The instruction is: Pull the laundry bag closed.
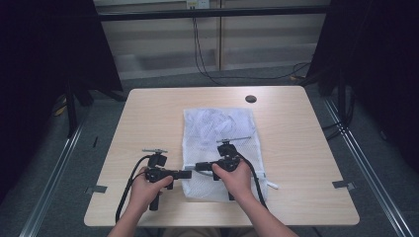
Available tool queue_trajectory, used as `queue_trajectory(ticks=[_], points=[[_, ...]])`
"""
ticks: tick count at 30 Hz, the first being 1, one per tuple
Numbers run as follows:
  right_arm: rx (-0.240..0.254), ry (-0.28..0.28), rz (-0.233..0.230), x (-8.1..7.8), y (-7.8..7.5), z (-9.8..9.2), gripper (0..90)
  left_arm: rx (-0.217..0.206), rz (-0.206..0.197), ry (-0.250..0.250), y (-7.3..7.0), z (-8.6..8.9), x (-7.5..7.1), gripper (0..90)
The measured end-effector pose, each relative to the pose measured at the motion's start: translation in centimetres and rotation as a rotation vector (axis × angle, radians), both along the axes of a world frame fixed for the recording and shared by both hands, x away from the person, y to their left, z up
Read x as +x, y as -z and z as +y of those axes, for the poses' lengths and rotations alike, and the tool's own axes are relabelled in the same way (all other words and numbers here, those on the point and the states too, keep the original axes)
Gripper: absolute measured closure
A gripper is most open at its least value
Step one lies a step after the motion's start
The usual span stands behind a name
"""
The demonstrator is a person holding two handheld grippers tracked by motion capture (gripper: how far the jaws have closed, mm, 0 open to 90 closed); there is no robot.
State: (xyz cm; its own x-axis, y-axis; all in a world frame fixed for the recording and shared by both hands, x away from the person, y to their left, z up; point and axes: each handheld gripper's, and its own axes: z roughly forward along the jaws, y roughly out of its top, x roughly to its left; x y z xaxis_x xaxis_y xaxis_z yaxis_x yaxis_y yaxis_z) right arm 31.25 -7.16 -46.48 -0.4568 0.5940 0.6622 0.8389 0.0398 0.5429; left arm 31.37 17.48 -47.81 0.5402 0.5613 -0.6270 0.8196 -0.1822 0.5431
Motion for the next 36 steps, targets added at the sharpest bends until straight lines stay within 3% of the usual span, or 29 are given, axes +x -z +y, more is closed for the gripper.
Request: queue_trajectory(ticks=[1,5,36], points=[[-0.016,0.001,-0.004,0.0,0.0,-0.1,88.0,0.007,-0.004,-0.011,0.0,0.1,0.0,88.1],[-0.003,0.020,0.002,0.2,0.2,-0.8,87.9,-0.006,0.001,-0.025,-0.1,0.4,0.1,88.1],[-0.008,0.023,0.004,0.1,0.3,-1.8,87.9,-0.005,0.010,-0.039,0.0,0.8,0.2,88.1]])
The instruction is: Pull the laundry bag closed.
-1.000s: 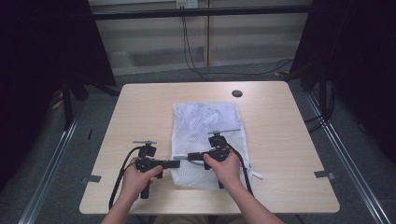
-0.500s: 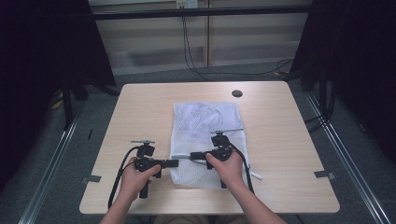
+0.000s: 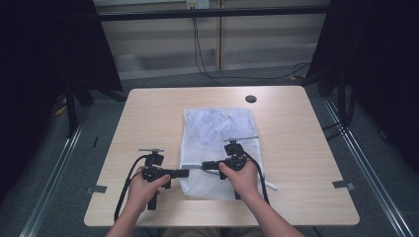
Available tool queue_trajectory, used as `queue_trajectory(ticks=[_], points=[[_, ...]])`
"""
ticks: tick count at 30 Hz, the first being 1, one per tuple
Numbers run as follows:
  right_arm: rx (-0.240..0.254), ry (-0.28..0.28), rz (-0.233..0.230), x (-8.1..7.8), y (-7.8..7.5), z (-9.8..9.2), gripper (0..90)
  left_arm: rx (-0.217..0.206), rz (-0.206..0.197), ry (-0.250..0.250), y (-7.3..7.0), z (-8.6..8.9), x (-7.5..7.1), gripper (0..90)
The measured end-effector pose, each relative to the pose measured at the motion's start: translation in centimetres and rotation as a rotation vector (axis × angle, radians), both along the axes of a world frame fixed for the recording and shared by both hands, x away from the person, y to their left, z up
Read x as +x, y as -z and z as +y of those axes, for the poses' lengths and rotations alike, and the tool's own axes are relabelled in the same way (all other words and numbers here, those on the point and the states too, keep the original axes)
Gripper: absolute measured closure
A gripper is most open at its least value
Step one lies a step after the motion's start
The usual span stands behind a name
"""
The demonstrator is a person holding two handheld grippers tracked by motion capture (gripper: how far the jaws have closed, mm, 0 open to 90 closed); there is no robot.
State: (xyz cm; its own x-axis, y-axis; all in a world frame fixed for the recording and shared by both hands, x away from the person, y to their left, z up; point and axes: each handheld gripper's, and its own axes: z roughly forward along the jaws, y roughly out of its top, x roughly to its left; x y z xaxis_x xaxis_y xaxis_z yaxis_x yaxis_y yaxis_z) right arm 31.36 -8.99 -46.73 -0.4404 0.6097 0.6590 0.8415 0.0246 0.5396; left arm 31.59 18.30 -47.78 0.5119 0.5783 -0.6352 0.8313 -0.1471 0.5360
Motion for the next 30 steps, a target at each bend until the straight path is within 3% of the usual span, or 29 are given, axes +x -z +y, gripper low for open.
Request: queue_trajectory(ticks=[30], points=[[0.007,0.002,0.009,-0.14,0.13,-0.15,87.9,-0.008,0.009,0.008,-0.02,-0.04,-0.09,88.1]])
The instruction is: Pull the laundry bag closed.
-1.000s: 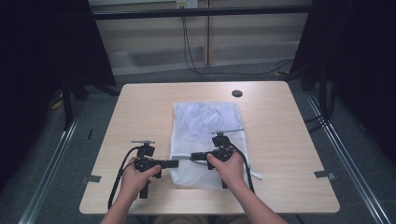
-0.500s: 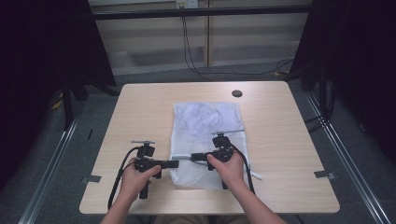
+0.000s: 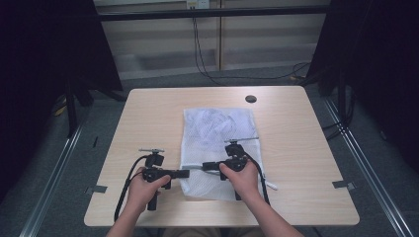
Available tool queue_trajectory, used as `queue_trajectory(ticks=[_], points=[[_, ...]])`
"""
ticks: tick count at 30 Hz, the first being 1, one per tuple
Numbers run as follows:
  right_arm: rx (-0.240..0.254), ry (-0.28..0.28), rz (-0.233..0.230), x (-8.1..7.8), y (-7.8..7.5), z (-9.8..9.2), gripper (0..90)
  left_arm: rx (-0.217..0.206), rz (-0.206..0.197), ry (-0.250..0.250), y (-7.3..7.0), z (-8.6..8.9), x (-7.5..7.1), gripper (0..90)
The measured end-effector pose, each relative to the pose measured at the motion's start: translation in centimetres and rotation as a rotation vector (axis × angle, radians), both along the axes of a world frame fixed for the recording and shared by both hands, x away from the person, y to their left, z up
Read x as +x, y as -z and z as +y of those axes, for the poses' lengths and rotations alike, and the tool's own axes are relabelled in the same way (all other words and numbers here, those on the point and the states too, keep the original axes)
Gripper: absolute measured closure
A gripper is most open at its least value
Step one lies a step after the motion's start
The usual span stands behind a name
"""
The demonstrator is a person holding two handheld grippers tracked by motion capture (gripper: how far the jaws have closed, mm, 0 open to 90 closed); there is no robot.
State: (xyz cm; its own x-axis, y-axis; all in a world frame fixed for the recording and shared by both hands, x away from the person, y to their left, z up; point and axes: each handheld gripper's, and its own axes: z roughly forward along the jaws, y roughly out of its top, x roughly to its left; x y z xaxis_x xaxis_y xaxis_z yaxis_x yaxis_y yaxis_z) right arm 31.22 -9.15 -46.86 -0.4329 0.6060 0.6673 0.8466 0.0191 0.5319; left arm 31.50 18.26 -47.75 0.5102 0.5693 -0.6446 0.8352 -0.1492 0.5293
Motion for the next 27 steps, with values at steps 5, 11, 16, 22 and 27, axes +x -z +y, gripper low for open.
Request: queue_trajectory(ticks=[5,11,16,22,27], points=[[0.000,0.002,0.001,0.0,0.0,-0.1,88.0,0.001,-0.001,-0.002,0.0,0.1,0.0,88.1],[-0.003,0.007,0.000,0.1,-0.1,-0.6,87.9,-0.017,0.004,-0.009,-0.1,0.2,0.0,88.2],[-0.003,0.005,0.004,0.1,-0.1,-0.5,87.9,-0.011,0.004,-0.006,-0.1,0.3,0.0,88.2],[0.002,0.006,0.008,0.1,-0.1,-0.7,87.9,-0.017,0.009,-0.014,-0.1,0.2,0.0,88.2],[0.001,0.012,0.007,0.1,-0.1,-1.0,87.9,-0.011,0.006,-0.002,0.0,0.3,0.0,88.2]])
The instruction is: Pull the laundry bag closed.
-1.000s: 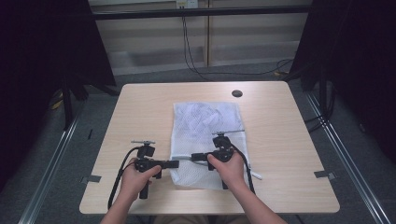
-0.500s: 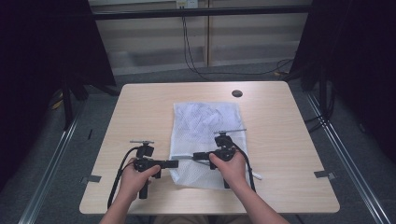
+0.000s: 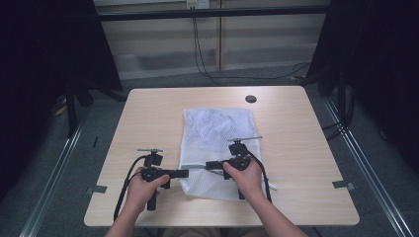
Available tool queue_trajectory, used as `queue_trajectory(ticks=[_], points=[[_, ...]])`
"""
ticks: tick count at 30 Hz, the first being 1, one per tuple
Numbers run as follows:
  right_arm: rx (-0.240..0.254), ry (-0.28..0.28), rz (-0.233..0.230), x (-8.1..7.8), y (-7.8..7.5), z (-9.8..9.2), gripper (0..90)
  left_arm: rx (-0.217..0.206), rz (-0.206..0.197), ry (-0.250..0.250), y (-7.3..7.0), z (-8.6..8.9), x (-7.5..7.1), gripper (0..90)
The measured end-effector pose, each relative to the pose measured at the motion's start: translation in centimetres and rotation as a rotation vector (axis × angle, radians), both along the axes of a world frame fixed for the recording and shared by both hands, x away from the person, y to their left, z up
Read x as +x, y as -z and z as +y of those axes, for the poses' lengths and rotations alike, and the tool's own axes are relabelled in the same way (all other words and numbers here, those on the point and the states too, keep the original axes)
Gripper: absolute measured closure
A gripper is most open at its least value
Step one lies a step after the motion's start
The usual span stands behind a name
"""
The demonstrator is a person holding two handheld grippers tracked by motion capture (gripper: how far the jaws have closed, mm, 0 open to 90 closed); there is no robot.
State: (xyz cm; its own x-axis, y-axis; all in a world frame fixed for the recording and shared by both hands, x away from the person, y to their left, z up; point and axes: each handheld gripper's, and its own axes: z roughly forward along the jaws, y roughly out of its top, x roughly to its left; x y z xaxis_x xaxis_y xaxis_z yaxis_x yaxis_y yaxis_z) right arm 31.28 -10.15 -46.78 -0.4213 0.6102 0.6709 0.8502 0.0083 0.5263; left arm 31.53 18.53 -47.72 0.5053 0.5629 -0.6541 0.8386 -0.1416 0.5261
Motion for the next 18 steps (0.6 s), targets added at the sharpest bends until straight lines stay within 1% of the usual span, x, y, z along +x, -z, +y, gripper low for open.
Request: queue_trajectory(ticks=[3,4,6,7,18], points=[[0.000,-0.001,0.000,-0.03,0.01,0.00,88.0,0.003,0.000,-0.008,-0.03,-0.01,-0.01,88.2],[-0.003,0.000,-0.001,-0.05,0.00,0.01,87.9,-0.008,0.008,-0.019,-0.05,-0.07,-0.05,88.2],[-0.005,-0.005,-0.006,-0.08,-0.03,-0.06,87.9,-0.005,0.004,-0.009,-0.04,0.01,-0.01,88.2],[-0.003,-0.003,-0.005,-0.09,-0.07,-0.07,87.9,0.004,-0.001,-0.003,0.00,0.01,0.01,88.2],[-0.005,-0.008,-0.008,-0.17,0.01,-0.11,87.9,0.005,0.003,-0.007,0.02,0.00,0.00,88.2]])
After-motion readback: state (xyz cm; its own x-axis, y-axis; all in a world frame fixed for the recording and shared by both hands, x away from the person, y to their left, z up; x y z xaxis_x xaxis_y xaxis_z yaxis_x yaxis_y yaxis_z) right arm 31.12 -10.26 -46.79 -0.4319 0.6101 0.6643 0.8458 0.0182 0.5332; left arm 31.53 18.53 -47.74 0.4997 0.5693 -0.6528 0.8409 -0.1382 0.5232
